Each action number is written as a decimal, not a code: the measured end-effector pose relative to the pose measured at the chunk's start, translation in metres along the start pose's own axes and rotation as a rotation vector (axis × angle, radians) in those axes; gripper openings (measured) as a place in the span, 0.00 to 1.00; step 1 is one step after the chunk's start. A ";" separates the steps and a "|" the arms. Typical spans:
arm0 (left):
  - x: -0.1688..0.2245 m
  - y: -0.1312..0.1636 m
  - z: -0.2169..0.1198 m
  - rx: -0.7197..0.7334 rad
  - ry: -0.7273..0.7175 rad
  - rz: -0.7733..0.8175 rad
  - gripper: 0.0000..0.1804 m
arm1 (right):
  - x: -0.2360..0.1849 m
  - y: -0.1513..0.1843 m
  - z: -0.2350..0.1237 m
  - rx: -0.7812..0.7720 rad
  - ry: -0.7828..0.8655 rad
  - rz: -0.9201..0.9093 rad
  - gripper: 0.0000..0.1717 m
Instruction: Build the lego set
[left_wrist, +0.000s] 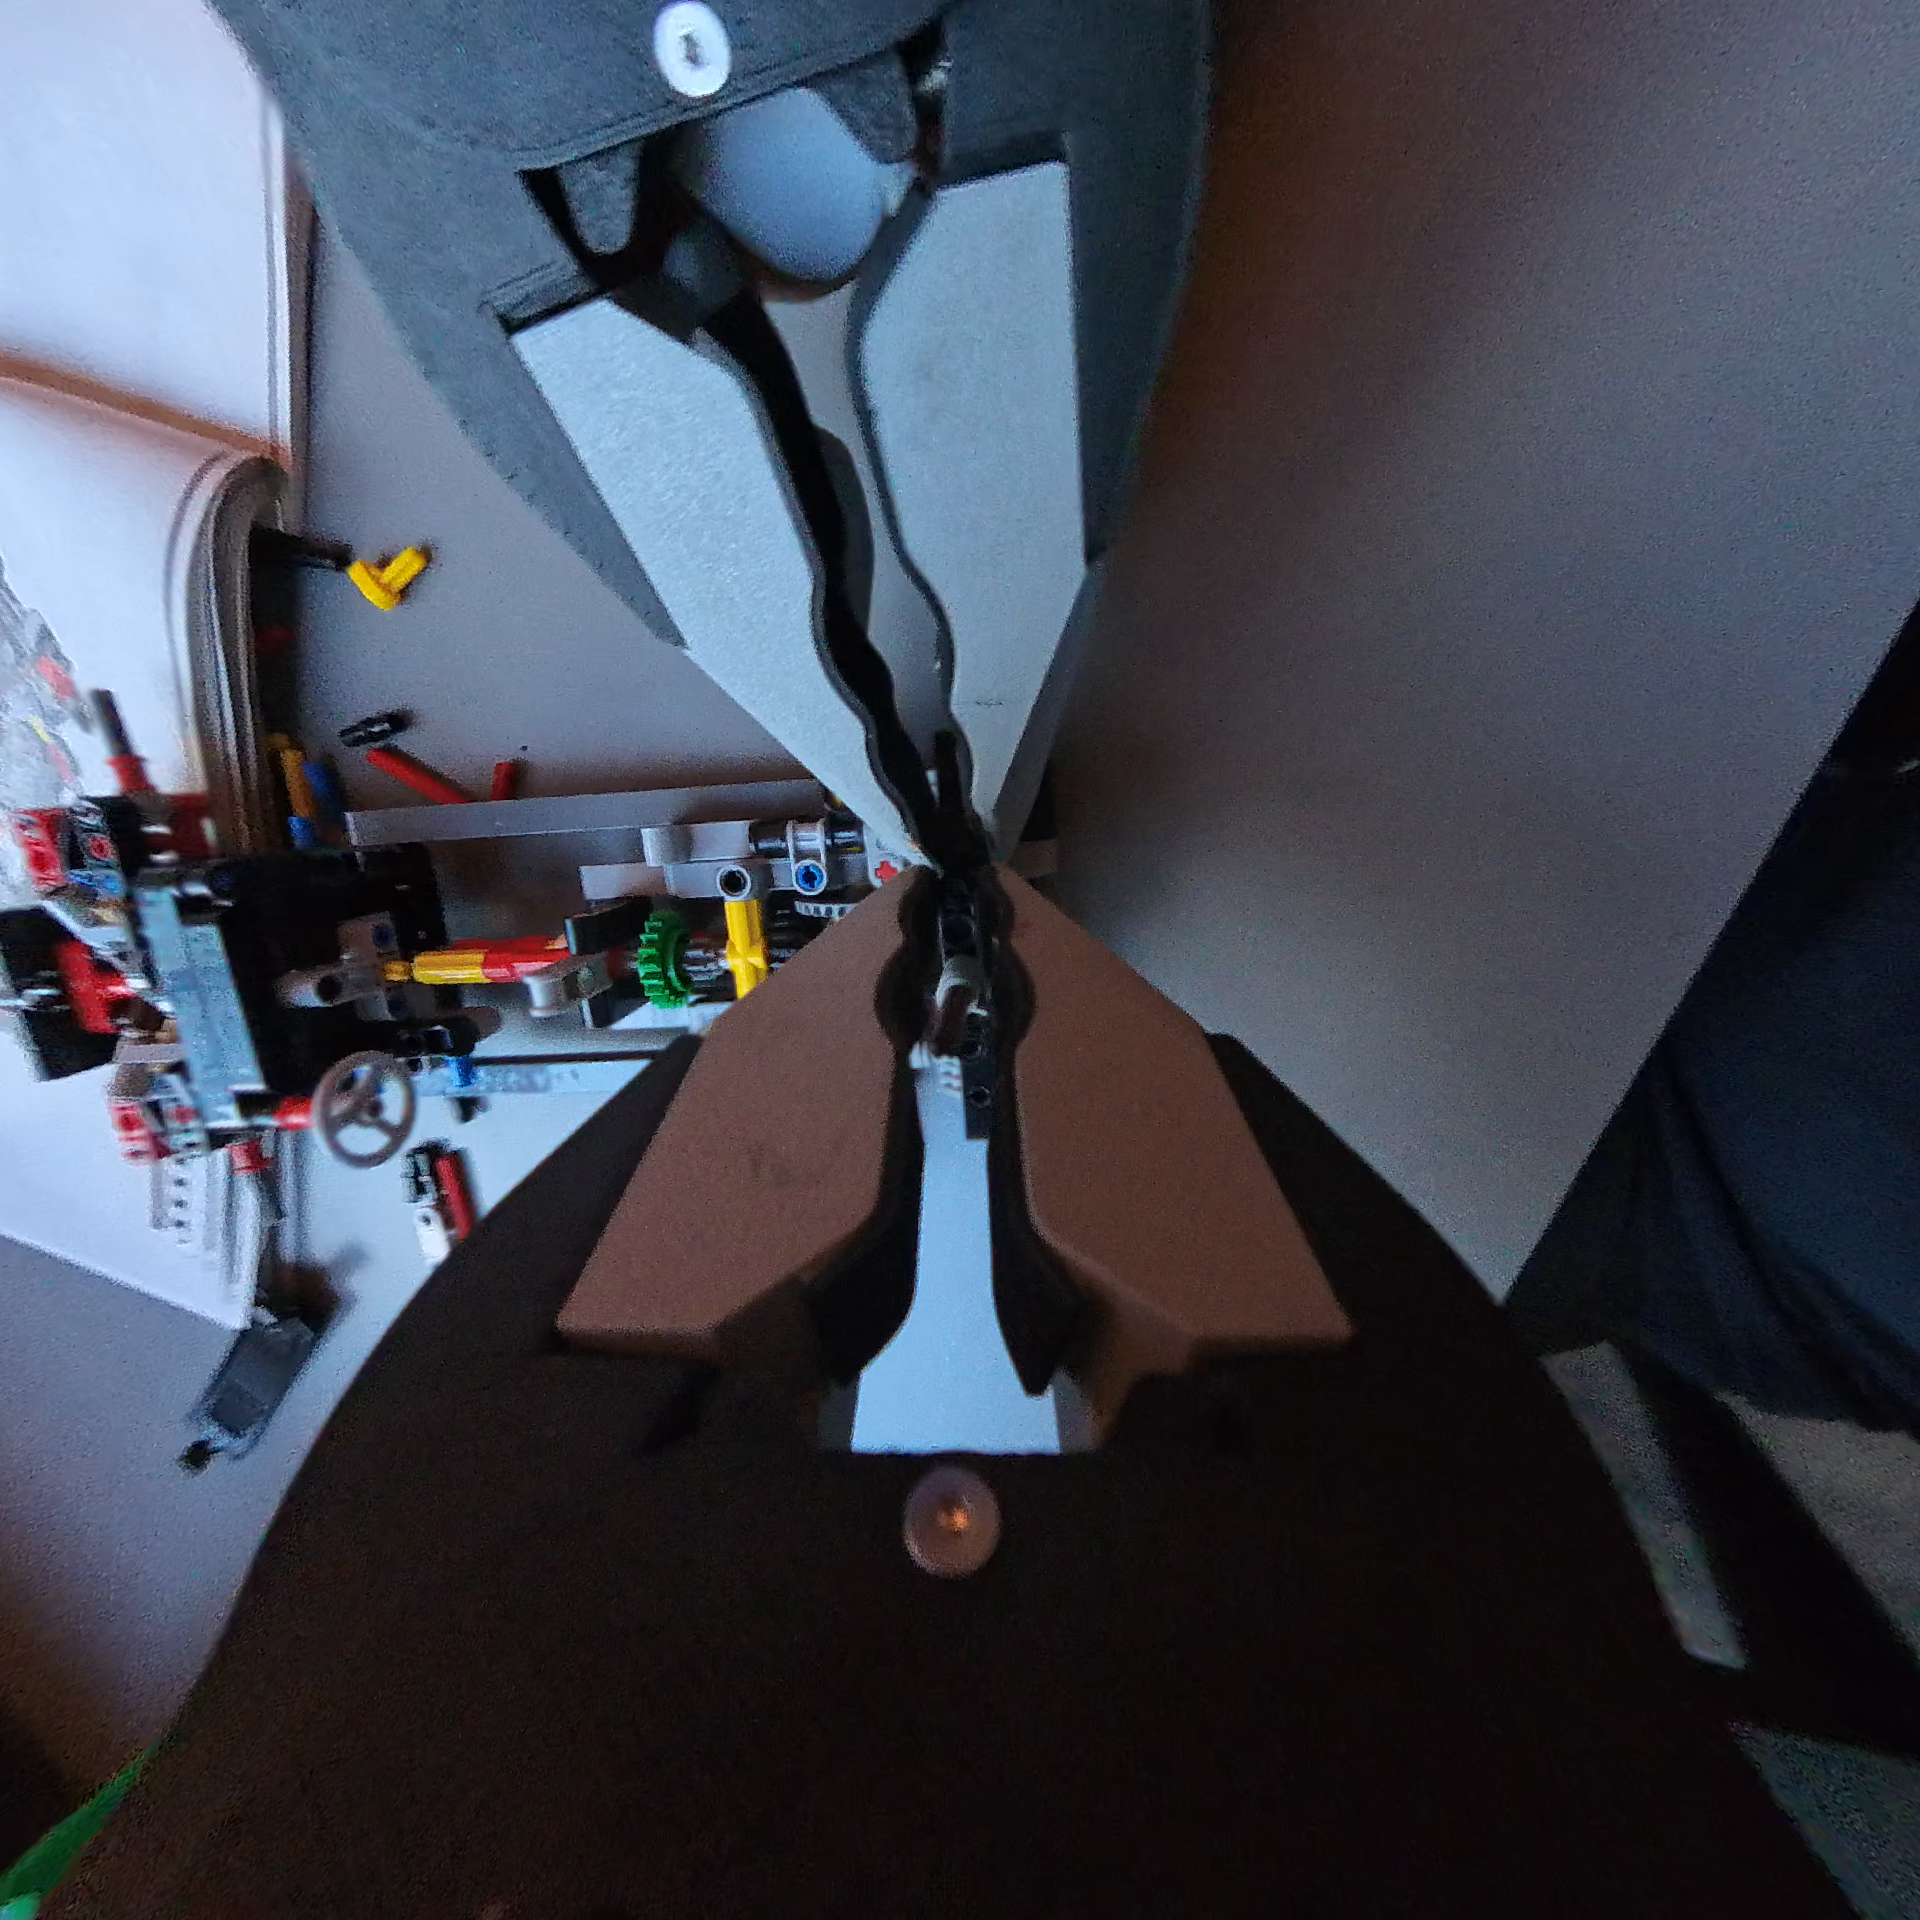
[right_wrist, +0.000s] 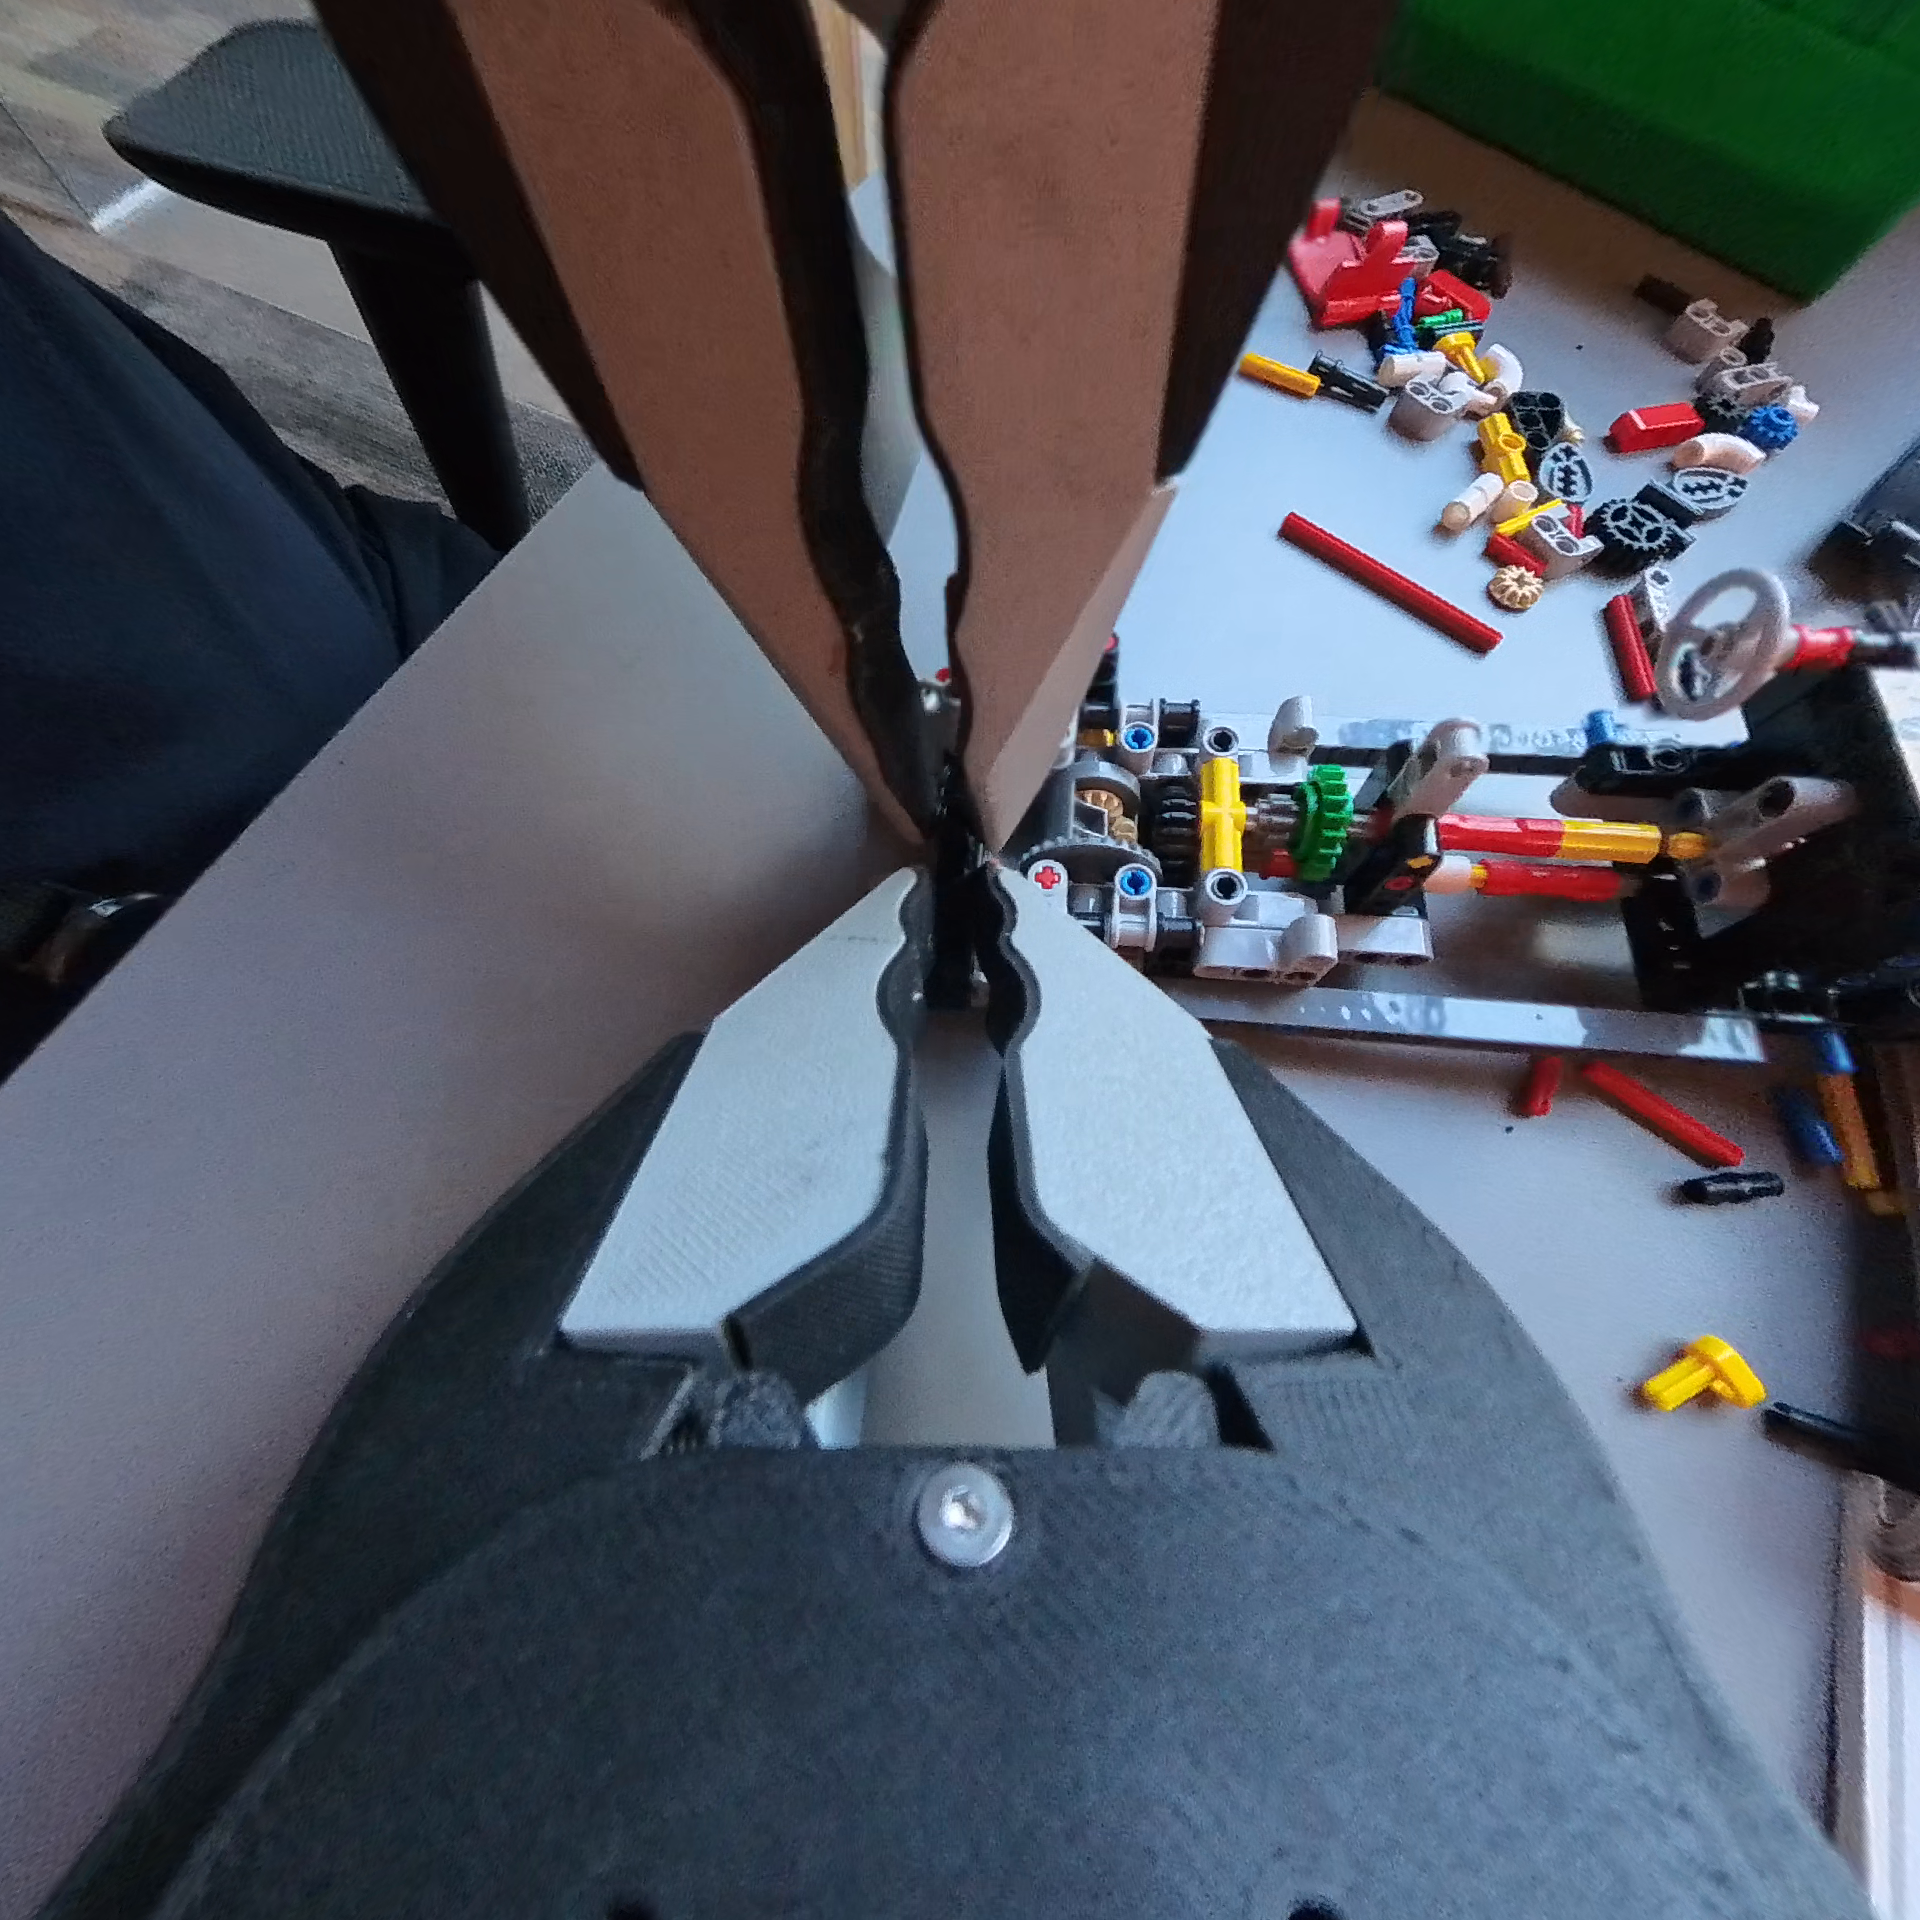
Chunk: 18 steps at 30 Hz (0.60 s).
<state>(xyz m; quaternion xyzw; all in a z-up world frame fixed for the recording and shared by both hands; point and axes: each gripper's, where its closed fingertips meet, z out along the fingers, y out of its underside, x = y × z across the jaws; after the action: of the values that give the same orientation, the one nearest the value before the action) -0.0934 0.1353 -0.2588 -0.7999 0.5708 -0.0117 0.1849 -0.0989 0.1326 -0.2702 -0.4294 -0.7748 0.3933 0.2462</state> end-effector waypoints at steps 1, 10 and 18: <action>-0.001 0.001 0.000 -0.024 -0.018 0.033 0.03 | 0.001 0.000 0.000 0.000 0.001 0.005 0.04; -0.005 0.002 0.001 -0.092 -0.186 0.159 0.03 | 0.003 0.000 0.000 0.002 -0.021 0.066 0.03; -0.004 0.006 0.005 -0.135 -0.239 0.153 0.03 | 0.003 -0.001 0.002 0.004 -0.041 0.102 0.04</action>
<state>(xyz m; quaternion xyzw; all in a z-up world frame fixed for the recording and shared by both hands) -0.0992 0.1391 -0.2640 -0.7604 0.6036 0.1360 0.1974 -0.1027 0.1337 -0.2703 -0.4597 -0.7559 0.4157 0.2109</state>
